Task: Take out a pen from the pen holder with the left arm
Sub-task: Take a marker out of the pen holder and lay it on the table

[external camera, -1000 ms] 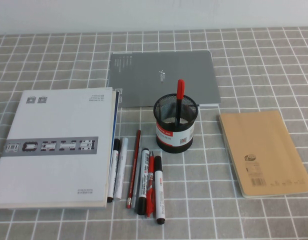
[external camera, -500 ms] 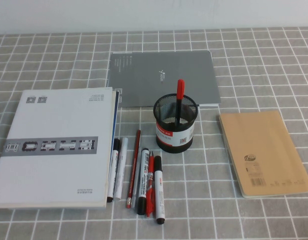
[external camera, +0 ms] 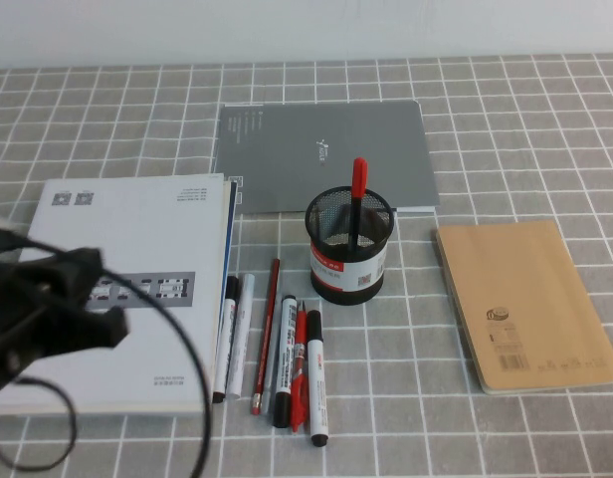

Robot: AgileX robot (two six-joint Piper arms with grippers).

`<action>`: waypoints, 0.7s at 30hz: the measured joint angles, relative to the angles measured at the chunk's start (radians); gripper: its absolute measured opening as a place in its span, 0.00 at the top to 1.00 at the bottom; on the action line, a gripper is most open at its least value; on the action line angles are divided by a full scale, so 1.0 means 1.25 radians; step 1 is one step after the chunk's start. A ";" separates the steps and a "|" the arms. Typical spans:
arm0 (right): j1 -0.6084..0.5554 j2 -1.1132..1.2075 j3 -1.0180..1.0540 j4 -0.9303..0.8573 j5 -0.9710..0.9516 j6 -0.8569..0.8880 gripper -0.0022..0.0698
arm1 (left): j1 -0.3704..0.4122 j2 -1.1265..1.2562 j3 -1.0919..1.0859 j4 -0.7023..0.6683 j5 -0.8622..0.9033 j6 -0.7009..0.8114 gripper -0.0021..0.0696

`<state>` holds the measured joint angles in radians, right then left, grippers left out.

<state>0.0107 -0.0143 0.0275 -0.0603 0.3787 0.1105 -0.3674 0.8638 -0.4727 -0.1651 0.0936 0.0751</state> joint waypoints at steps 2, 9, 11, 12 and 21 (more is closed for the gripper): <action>0.000 0.000 0.000 0.000 0.000 0.000 0.99 | -0.031 0.058 -0.014 0.000 -0.048 0.001 0.98; 0.000 0.000 0.000 0.000 0.000 0.000 0.99 | -0.090 0.185 -0.028 0.020 -0.251 -0.014 0.98; 0.000 0.000 0.000 0.000 0.000 0.000 0.99 | -0.094 0.201 -0.028 0.041 -0.294 -0.042 0.98; 0.000 0.000 0.000 0.000 0.000 0.000 0.99 | -0.095 0.213 -0.028 0.062 -0.327 -0.066 0.98; 0.000 0.000 0.000 0.000 0.000 0.000 0.99 | -0.095 0.259 -0.030 0.227 -0.413 -0.129 0.97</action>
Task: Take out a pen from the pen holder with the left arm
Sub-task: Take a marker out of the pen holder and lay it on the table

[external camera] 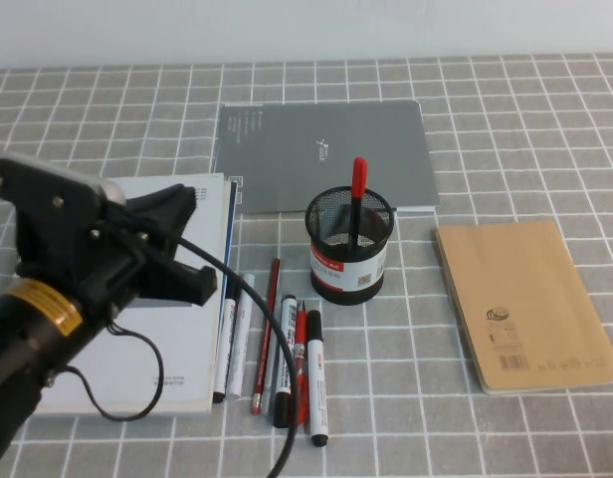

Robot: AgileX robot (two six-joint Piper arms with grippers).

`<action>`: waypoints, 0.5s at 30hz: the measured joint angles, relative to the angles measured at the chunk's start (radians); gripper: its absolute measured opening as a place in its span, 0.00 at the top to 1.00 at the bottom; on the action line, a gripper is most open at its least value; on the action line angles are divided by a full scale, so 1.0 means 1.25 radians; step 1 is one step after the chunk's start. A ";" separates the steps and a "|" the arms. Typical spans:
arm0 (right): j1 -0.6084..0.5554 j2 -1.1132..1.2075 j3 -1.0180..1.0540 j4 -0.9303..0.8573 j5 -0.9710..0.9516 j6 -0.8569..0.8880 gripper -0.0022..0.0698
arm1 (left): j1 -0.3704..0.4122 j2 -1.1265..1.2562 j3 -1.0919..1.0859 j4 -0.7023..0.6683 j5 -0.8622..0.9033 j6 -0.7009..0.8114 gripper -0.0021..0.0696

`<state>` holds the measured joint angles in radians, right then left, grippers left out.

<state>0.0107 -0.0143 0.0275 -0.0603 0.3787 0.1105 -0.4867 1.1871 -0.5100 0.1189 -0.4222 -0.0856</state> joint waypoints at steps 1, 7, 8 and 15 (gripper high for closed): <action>0.000 0.000 0.000 0.000 0.000 0.000 0.99 | 0.000 0.008 -0.002 0.023 -0.002 -0.019 0.97; 0.000 0.000 0.000 0.000 0.000 0.000 0.99 | 0.000 0.064 -0.050 0.150 -0.035 -0.138 0.71; 0.000 0.000 0.000 0.000 0.000 0.000 0.99 | 0.000 0.076 -0.063 0.168 -0.045 -0.154 0.63; 0.000 0.000 0.000 0.000 0.000 0.000 0.99 | 0.000 0.185 -0.161 0.250 -0.086 -0.227 0.29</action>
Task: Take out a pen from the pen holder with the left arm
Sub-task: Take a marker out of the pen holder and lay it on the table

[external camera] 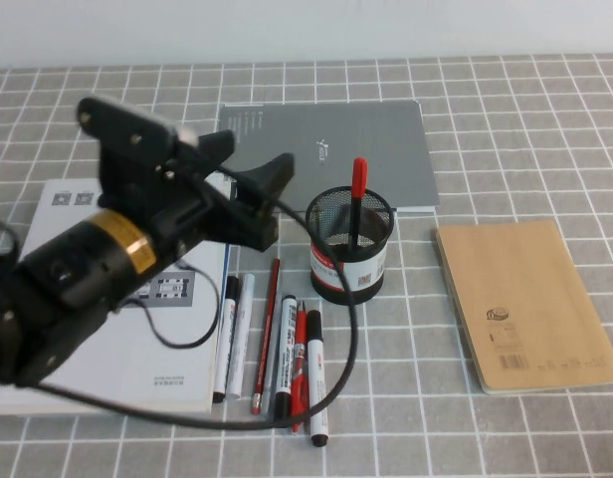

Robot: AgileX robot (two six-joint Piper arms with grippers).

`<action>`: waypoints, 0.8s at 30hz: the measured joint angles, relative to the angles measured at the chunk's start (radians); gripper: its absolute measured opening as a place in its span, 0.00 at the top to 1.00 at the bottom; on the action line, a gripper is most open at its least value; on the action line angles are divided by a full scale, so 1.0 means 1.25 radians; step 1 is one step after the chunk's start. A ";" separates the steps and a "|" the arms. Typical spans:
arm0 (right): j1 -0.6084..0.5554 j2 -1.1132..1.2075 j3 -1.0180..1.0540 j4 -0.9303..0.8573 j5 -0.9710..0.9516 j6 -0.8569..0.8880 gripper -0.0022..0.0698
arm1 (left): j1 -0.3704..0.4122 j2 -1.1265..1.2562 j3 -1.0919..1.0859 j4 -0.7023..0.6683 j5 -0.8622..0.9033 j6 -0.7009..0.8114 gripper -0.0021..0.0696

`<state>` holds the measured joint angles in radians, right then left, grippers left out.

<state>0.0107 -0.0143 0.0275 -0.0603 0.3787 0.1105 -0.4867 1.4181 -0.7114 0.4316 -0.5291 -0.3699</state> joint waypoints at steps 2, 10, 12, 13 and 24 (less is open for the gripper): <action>0.000 0.000 0.000 0.000 0.000 0.000 0.99 | 0.000 0.033 -0.030 0.044 -0.015 -0.033 0.27; 0.000 0.000 0.000 0.000 0.000 0.000 0.99 | -0.007 0.164 -0.133 0.209 -0.098 -0.238 0.26; 0.000 0.000 0.000 0.000 0.000 0.000 0.99 | -0.017 0.197 -0.162 0.233 -0.100 -0.261 0.26; 0.000 0.000 0.000 0.000 0.000 0.000 0.99 | -0.024 0.211 -0.173 0.241 -0.101 -0.266 0.26; 0.000 0.000 0.000 0.000 0.000 0.000 0.99 | -0.064 0.375 -0.302 0.275 -0.066 -0.282 0.26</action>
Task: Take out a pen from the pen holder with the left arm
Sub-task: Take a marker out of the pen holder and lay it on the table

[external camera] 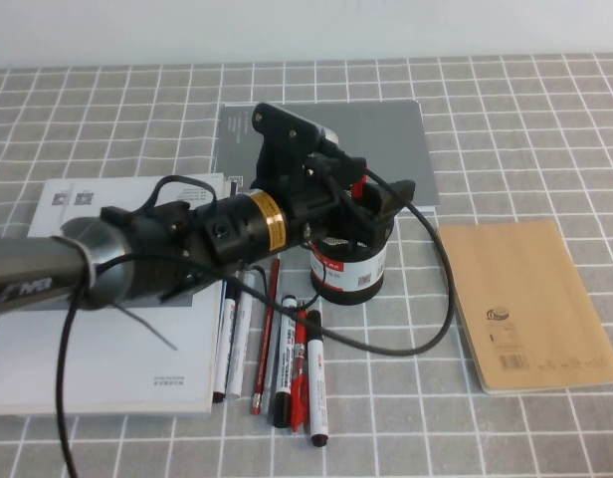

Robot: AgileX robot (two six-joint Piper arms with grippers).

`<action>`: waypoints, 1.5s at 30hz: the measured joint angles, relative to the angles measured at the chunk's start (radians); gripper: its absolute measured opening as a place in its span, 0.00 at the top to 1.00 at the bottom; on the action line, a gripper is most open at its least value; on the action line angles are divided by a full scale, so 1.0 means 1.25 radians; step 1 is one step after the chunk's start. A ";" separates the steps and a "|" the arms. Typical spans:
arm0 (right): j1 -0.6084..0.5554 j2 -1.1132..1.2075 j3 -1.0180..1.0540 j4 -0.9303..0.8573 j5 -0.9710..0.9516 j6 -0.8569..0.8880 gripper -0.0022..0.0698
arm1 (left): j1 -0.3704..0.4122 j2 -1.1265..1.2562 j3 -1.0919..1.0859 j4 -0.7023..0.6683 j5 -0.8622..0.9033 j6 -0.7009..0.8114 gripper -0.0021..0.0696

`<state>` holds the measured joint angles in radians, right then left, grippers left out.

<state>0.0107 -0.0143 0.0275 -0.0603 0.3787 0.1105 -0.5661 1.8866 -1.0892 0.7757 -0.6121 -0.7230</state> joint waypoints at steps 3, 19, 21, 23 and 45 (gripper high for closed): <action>0.000 0.000 0.000 0.000 0.000 0.000 0.99 | 0.000 0.026 -0.032 0.000 0.030 0.001 0.26; 0.000 0.000 0.000 0.000 0.000 0.000 0.99 | 0.000 -0.010 -0.057 0.002 0.040 0.109 0.31; 0.000 0.000 0.000 0.000 0.000 0.000 0.99 | 0.000 -0.041 -0.057 0.002 0.072 0.123 0.32; 0.000 0.000 0.000 0.000 0.000 0.000 0.99 | 0.000 -0.073 -0.057 -0.014 0.129 0.126 0.32; 0.000 0.000 0.000 0.000 0.000 0.000 0.99 | 0.026 -0.067 0.061 -0.170 0.084 0.067 0.33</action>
<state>0.0107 -0.0143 0.0275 -0.0603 0.3787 0.1105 -0.5339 1.8028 -1.0124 0.5637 -0.5067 -0.6395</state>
